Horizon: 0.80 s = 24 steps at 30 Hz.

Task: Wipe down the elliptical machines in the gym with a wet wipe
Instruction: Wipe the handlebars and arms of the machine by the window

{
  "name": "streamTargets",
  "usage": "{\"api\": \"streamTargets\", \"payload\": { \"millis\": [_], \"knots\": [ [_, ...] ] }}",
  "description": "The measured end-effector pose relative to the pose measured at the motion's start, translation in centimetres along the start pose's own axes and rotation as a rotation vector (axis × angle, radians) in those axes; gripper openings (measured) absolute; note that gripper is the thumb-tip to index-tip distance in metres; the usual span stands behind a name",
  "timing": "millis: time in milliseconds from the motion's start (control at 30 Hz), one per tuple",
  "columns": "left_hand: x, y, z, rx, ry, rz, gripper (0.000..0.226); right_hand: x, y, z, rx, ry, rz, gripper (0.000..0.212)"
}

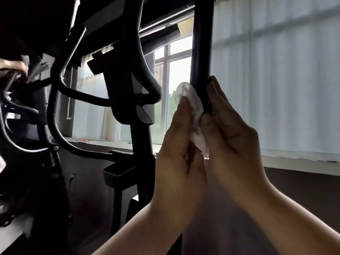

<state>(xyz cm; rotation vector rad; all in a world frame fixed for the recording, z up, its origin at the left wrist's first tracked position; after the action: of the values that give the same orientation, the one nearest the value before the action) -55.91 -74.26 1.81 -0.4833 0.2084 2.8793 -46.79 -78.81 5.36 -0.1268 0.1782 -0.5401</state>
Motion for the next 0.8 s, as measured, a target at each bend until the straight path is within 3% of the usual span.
{"api": "streamTargets", "payload": {
  "millis": [133, 333, 567, 667, 800],
  "knots": [
    [0.9, -1.6, -3.5, 0.105, 0.075, -0.058, 0.06, 0.1, 0.8, -1.9, -0.036, -0.016, 0.046, 0.054],
    [0.6, -1.6, -2.5, 0.124, 0.195, -0.13, 0.046, 0.6, 1.0, -2.7, -0.073, -0.011, 0.116, 0.051],
    [2.4, -4.8, -6.9, 0.171, 0.213, 0.044, 0.054, 0.5, 3.0, -5.2, -0.078, 0.002, 0.083, 0.057],
    [2.7, -4.7, -6.6, 0.243, 0.218, -0.014, 0.053, 0.6, 3.4, -5.3, -0.049, -0.013, 0.052, 0.057],
    [2.7, -5.6, -6.9, 0.147, 0.186, 0.006, 0.055, 0.5, 4.2, -5.9, -0.004, 0.007, 0.015, 0.058]
  ]
}}
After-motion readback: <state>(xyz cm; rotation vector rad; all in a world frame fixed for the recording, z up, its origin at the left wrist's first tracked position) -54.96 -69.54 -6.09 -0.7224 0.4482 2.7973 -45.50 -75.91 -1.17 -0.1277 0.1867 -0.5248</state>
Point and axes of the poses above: each hand's wrist, its own z-axis towards the middle knuckle, its own x-axis out of the back of the hand, y = z × x, the point moved 3 cm from there along z, towards the middle knuckle, and after that the axes turned 12 degrees about y, right-handed, at the moved point
